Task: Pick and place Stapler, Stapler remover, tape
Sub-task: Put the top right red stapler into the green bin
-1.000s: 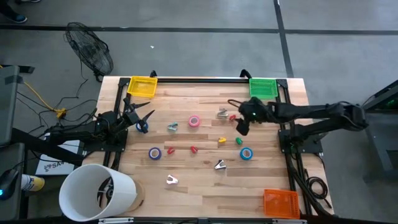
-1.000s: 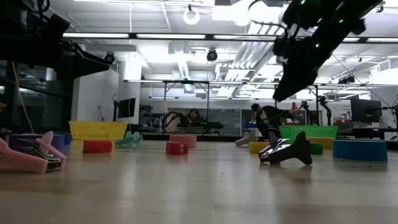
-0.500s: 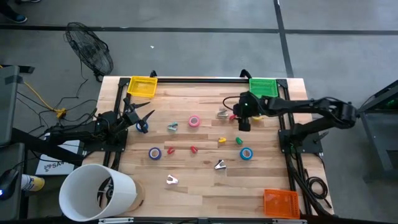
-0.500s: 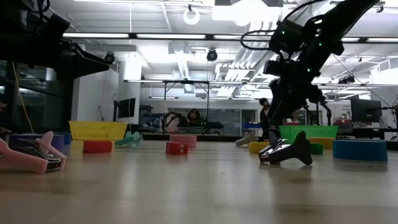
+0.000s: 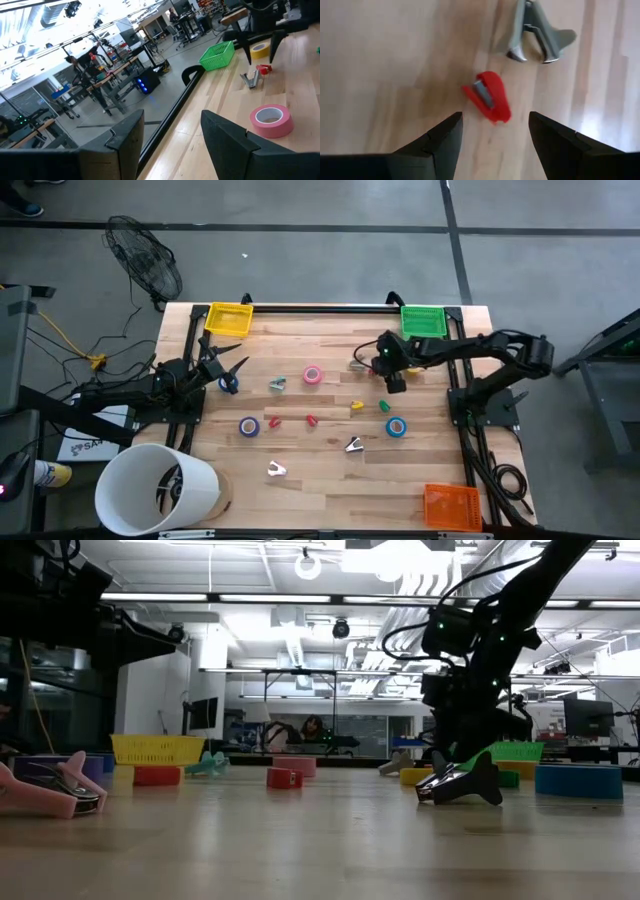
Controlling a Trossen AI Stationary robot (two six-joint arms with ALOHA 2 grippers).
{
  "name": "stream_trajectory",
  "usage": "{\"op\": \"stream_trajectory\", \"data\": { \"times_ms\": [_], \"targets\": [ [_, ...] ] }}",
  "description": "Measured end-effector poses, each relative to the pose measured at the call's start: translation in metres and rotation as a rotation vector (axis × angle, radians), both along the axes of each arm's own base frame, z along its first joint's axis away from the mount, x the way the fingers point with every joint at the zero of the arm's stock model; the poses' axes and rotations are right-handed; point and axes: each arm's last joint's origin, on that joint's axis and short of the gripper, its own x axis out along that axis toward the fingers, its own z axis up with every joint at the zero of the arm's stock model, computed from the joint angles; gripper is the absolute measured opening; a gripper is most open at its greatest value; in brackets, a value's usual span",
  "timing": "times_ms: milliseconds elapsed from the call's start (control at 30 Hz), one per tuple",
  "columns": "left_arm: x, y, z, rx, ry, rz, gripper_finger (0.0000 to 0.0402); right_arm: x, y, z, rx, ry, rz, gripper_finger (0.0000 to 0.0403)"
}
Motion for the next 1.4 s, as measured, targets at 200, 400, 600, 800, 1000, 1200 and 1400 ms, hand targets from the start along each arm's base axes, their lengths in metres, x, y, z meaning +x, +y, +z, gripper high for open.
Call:
{"op": "stream_trajectory", "data": {
  "times_ms": [200,400,600,800,1000,1200,1400],
  "targets": [
    [0.0,0.0,0.0,0.0,-0.001,0.0,0.0193,0.003,-0.001,0.0,-0.033,-0.013,0.051,0.022],
    [0.0,0.0,0.0,0.0,0.0,0.0,0.0193,0.003,-0.001,0.0,-0.05,-0.001,0.068,0.022],
    [0.0,0.0,0.0,0.0,0.0,0.0,0.0193,0.003,-0.001,0.0,-0.05,-0.007,0.086,0.022],
    [0.0,0.0,0.0,0.0,0.0,0.0,0.0193,0.003,-0.001,0.0,-0.047,-0.008,0.088,0.022],
    [0.0,0.0,0.0,0.0,0.0,0.0,0.0193,0.005,0.0,-0.005,-0.003,-0.012,0.079,0.022],
    [0.0,0.0,0.0,0.0,-0.001,0.0,0.0193,0.008,-0.002,-0.018,0.035,0.017,0.049,0.022],
    [0.0,0.0,0.0,0.0,0.0,0.0,0.0193,0.011,-0.002,-0.018,0.051,-0.015,0.029,0.0192]
  ]
}}
